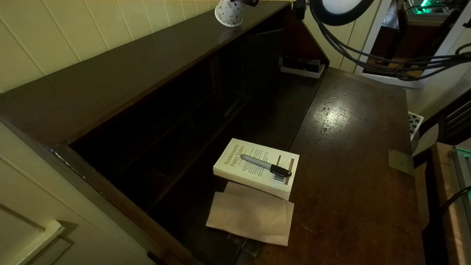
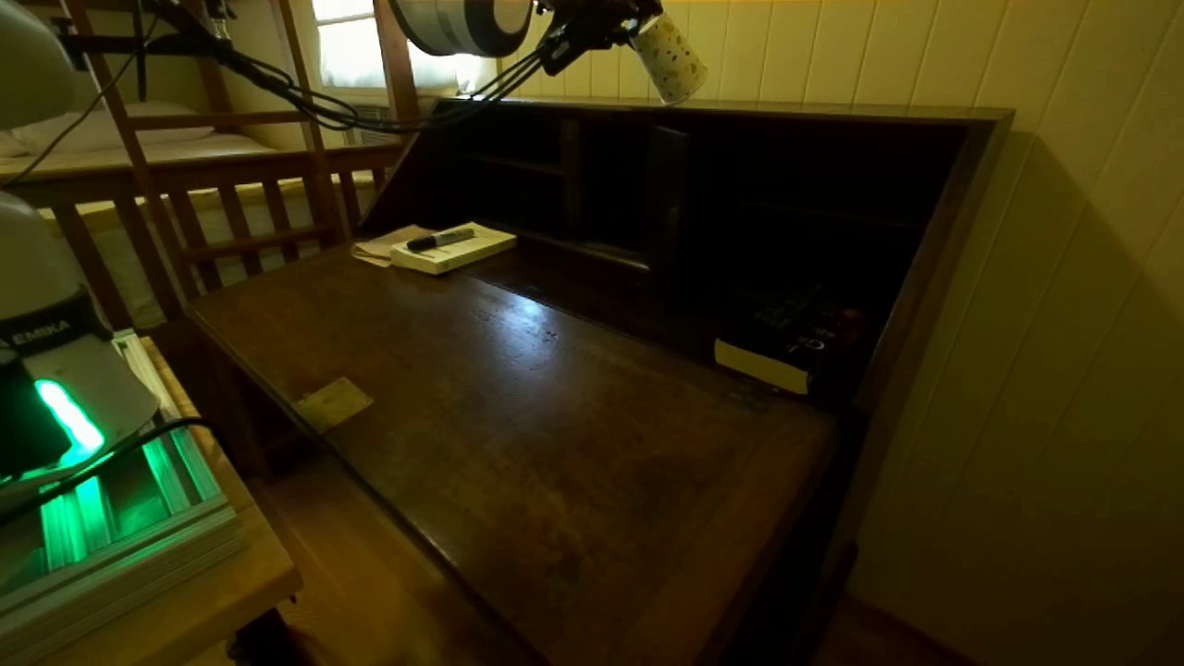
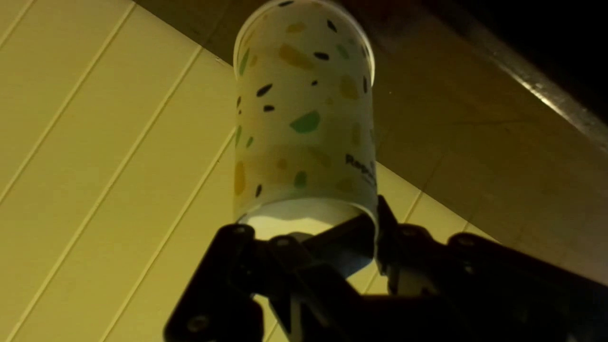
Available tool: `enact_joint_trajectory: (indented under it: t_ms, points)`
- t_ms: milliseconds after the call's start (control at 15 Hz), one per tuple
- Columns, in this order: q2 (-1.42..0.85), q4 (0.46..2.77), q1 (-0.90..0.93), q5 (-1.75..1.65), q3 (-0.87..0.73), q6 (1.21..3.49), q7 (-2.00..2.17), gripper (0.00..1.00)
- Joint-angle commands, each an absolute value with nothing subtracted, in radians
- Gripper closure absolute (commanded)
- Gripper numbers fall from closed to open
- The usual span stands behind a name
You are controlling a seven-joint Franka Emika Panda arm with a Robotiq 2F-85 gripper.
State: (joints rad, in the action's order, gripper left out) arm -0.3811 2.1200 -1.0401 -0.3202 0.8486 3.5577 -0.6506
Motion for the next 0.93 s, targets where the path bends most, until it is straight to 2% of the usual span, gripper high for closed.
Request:
enact_joint_trajectory:
  t_ms: [0,200,333,667,867]
  points:
    - [-0.448,2.070,-0.919,-0.257,0.767,3.619,-0.713,0.99]
    - [-0.475,2.044,-0.846,-0.215,0.720,3.643,-0.731,0.99]
    - [-0.481,2.031,-0.812,-0.193,0.701,3.646,-0.734,0.71]
    - [-0.469,2.049,-0.767,-0.151,0.682,3.604,-0.697,0.38]
    - [-0.449,2.059,-0.793,-0.155,0.719,3.555,-0.648,0.15]
